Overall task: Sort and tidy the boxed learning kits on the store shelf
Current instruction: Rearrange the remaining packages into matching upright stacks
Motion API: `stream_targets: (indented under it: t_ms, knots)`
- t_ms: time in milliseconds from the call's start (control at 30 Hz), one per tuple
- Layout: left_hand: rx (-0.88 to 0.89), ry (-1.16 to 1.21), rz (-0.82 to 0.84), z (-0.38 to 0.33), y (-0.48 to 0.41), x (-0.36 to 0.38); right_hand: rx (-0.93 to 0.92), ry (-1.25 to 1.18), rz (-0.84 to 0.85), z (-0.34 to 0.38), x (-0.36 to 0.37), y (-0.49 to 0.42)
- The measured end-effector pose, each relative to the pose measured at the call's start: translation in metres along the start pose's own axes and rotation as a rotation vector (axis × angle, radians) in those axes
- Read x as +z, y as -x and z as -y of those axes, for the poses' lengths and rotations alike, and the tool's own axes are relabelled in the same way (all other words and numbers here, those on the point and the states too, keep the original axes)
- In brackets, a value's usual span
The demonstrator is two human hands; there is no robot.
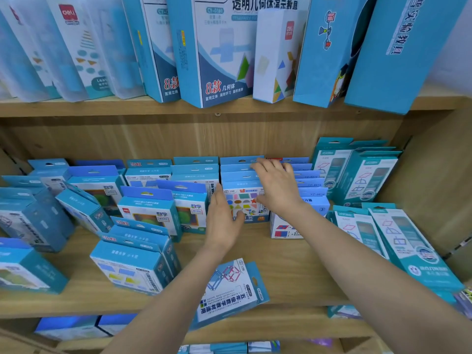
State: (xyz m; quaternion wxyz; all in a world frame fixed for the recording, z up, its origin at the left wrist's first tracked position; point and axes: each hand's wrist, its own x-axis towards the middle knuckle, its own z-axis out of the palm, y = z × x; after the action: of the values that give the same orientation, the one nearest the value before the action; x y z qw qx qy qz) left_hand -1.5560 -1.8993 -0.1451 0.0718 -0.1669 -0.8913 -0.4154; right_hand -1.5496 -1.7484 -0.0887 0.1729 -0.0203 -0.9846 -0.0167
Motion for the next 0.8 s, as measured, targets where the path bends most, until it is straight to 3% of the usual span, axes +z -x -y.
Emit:
stream_targets:
  t_ms: [133, 267, 400, 533, 667, 800]
  knots:
    - [0.022, -0.103, 0.026, -0.005, 0.006, -0.003, 0.015, 0.001, 0.063, 0.001, 0.001, -0.002]
    - [0.191, -0.131, -0.116, -0.015, 0.022, -0.024, 0.015, -0.121, 0.086, -0.002, -0.004, -0.002]
    - [0.371, -0.165, -0.335, -0.016, 0.037, -0.053, -0.054, -0.206, -0.051, 0.007, -0.004, 0.0]
    - [0.398, -0.293, -0.492, -0.012, 0.054, -0.084, -0.225, -0.479, -0.2, 0.049, -0.001, 0.003]
    - [0.308, -0.345, -0.61, 0.005, 0.079, -0.119, -0.333, -0.93, -0.136, 0.11, -0.005, 0.013]
    - [0.05, -0.252, -0.607, 0.054, 0.095, -0.151, -0.333, -1.246, 0.131, 0.147, -0.015, 0.027]
